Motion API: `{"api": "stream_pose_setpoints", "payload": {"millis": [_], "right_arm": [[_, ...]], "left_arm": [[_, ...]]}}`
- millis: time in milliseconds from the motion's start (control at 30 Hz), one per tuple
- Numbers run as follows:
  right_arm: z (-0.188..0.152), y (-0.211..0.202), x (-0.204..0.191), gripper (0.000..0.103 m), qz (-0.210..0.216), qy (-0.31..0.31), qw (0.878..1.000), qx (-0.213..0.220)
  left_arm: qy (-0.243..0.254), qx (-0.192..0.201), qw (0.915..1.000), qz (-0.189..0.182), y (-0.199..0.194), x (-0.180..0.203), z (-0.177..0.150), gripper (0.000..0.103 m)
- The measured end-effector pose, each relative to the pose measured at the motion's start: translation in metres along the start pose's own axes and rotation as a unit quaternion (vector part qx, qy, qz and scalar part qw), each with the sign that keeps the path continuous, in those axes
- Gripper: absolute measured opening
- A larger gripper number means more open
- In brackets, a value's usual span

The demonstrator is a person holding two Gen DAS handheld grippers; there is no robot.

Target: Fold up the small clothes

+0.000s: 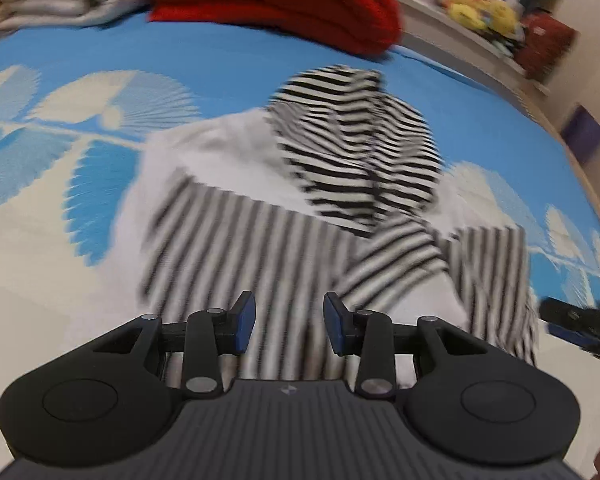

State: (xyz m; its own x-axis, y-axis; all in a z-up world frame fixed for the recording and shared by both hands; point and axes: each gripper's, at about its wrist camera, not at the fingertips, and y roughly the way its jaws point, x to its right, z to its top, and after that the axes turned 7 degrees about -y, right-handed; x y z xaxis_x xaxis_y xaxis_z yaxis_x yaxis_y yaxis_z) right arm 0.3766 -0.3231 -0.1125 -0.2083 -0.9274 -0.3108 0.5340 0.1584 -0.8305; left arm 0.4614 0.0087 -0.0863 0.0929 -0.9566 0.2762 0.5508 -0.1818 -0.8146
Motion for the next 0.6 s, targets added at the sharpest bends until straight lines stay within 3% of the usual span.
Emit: {"api": "stream_pose_setpoints", "payload": {"millis": [133,267,400,500,533,567,600], "right_arm": [[-0.005,0.003,0.013,0.044,-0.023,0.046,0.998,-0.020],[0.003,0.001,0.020,0.044,-0.036,0.056,0.998,-0.016],[0.009,-0.006,0.023,0.044,-0.040,0.057,0.998,-0.004],[0.014,-0.005,0.020,0.044,-0.042,0.049,0.998,-0.001],[0.015,-0.002,0.020,0.044,-0.041,0.049,0.998,-0.002],[0.016,-0.002,0.020,0.044,-0.040,0.050,0.998,-0.003],[0.016,-0.002,0.020,0.044,-0.039,0.050,0.998,-0.004]], "left_arm": [[0.060,-0.005,0.9972,-0.044,0.008,0.035,-0.013,0.041],[0.100,-0.025,0.9930,-0.057,0.024,0.064,-0.030,0.041],[0.157,-0.047,0.9859,-0.037,0.044,0.089,-0.052,0.041],[0.219,-0.035,0.9751,-0.002,0.051,0.099,-0.066,0.040],[0.226,-0.029,0.9737,0.003,0.051,0.100,-0.067,0.028],[0.223,-0.023,0.9744,0.008,0.049,0.098,-0.065,0.006],[0.211,-0.021,0.9772,0.007,0.046,0.095,-0.061,0.005]]}}
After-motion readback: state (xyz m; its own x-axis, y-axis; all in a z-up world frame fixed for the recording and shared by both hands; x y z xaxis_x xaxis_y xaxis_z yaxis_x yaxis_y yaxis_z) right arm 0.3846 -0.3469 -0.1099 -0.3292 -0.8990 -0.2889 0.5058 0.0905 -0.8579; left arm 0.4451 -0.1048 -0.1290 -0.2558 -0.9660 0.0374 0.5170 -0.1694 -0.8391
